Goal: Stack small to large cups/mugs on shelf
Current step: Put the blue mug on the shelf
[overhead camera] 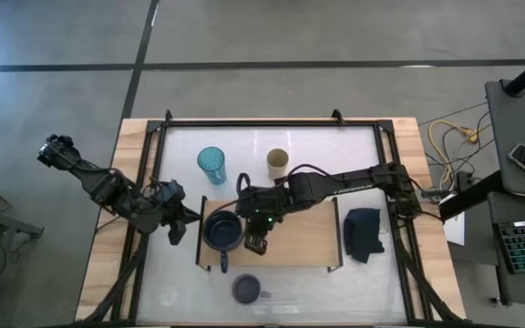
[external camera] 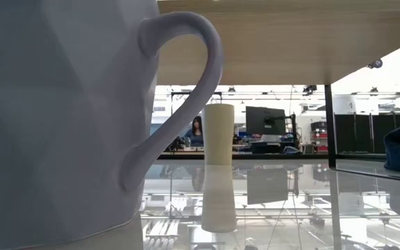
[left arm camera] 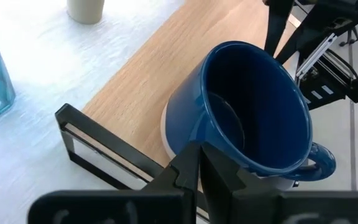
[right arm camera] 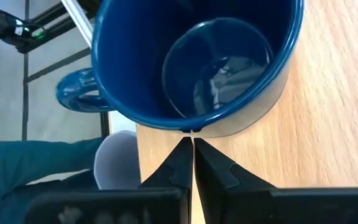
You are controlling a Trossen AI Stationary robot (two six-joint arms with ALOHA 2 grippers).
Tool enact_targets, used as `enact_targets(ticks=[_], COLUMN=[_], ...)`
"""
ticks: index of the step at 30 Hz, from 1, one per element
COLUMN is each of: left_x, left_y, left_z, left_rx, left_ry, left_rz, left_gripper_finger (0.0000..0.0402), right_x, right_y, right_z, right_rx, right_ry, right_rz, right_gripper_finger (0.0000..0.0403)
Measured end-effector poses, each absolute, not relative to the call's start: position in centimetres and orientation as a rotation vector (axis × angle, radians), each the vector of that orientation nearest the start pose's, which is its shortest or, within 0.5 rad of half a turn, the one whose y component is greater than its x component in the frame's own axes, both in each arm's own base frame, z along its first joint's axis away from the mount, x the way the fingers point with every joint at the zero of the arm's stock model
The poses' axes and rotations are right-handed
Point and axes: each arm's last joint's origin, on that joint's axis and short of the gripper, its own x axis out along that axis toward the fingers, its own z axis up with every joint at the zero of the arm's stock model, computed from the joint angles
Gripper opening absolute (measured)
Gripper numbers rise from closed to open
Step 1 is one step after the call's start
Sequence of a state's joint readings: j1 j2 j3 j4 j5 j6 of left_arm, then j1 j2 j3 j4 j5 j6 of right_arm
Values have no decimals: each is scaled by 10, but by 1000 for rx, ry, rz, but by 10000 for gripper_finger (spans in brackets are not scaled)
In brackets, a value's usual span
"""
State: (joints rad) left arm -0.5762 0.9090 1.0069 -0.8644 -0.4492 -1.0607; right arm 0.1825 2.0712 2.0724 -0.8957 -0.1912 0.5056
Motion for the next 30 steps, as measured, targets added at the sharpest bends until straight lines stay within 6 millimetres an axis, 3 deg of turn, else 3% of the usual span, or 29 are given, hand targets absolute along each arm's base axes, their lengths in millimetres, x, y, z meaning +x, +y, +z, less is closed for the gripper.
enact_targets(ticks=[9,17,30], left_x=[143,143,143], left_y=[-78,-78,-78], left_z=[330,330,329], left_rx=[-639,-631,-615], left_ry=[651,653,654], left_rz=[241,240,241], left_gripper_finger=[0,0,0], right_x=[451,449,449], right_y=[90,78,78], right_z=[301,313,314], right_rx=[493,488,519], right_ry=[1029,983,985], right_rz=[131,98,126], right_gripper_finger=[9,9,9])
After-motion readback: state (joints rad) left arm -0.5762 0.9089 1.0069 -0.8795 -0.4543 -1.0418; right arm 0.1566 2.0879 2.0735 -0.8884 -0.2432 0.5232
